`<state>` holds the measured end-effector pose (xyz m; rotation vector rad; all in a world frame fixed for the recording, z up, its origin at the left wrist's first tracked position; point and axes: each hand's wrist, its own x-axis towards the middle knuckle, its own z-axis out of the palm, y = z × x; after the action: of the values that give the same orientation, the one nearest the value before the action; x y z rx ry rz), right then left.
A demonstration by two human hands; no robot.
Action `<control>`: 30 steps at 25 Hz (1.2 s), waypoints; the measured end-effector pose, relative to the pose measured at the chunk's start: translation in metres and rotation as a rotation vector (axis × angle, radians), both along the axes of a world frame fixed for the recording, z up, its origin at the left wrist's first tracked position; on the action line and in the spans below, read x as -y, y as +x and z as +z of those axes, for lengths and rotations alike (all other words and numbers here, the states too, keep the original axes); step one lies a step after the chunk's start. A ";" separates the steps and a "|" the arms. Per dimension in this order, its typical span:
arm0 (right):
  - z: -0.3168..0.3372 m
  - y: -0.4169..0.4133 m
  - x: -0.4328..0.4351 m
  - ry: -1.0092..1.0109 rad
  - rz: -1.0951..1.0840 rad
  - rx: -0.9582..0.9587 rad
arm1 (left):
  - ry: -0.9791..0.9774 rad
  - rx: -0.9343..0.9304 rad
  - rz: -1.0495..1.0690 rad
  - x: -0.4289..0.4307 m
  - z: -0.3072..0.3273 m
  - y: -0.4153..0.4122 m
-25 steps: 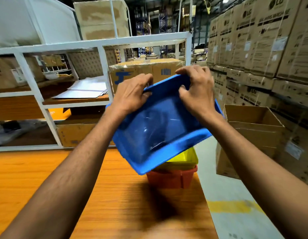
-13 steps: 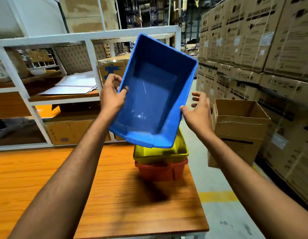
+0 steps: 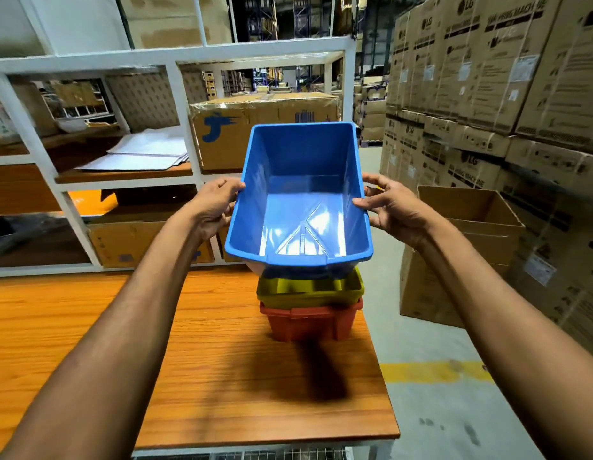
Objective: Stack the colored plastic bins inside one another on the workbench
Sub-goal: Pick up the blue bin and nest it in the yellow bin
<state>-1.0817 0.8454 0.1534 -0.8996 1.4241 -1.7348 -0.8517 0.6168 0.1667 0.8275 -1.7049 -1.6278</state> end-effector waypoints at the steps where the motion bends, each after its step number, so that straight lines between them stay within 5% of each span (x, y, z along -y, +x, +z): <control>1: -0.001 -0.004 -0.001 0.020 0.014 0.017 | 0.056 0.020 -0.042 0.005 -0.003 0.003; 21: -0.026 -0.028 0.051 0.320 -0.034 0.287 | 0.421 0.068 -0.016 0.050 -0.039 -0.029; 30: -0.032 -0.041 0.070 0.378 -0.207 0.117 | 0.222 0.235 0.001 0.045 -0.044 -0.051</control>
<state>-1.1230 0.7758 0.1211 -0.4543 1.7368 -1.5566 -0.9031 0.5722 0.1227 1.1660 -1.6964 -1.8004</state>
